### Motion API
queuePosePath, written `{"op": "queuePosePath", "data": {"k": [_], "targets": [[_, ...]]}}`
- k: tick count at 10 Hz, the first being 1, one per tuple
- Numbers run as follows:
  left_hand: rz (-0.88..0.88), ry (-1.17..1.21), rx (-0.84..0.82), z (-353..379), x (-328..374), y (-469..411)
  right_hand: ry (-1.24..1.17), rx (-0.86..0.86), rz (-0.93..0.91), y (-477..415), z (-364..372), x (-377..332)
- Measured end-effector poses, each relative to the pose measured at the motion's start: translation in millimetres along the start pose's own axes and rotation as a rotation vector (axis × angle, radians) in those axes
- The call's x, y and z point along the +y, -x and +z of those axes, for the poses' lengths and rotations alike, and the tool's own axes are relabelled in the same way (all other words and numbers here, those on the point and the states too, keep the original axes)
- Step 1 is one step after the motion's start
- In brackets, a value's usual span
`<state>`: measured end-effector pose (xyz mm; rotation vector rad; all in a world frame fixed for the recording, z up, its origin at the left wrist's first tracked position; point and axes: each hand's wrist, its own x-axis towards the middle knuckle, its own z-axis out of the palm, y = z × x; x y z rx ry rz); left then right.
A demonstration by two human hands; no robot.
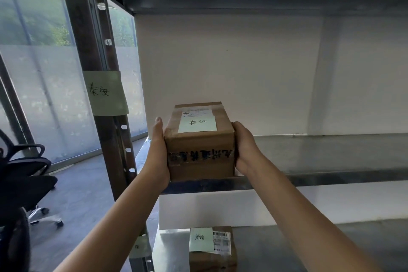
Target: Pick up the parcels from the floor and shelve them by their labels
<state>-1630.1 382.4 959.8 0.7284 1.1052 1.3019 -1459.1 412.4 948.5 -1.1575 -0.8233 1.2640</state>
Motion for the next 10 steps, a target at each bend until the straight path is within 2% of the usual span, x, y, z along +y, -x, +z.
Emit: {"op": "queuePosePath", "data": {"k": [2,4,6,7,9,10], "targets": [[0.062,-0.029,0.028,1,-5,-9,-0.034,-0.048,0.023,-5,1,11],[0.136,-0.109,0.057,0,-9,-10,-0.053,-0.082,-0.043,-3,-1,18],[0.404,-0.342,0.064,-5,-26,5,-0.025,0.046,-0.069,-8,-7,31],[0.563,-0.466,0.020,-12,-44,13,0.030,0.104,-0.181,4,-10,32],[0.698,-0.484,0.006,-20,-43,45,0.143,0.120,-0.241,49,-22,36],[0.699,-0.466,-0.062,-21,-37,60,0.159,0.143,-0.266,69,-32,36]]}}
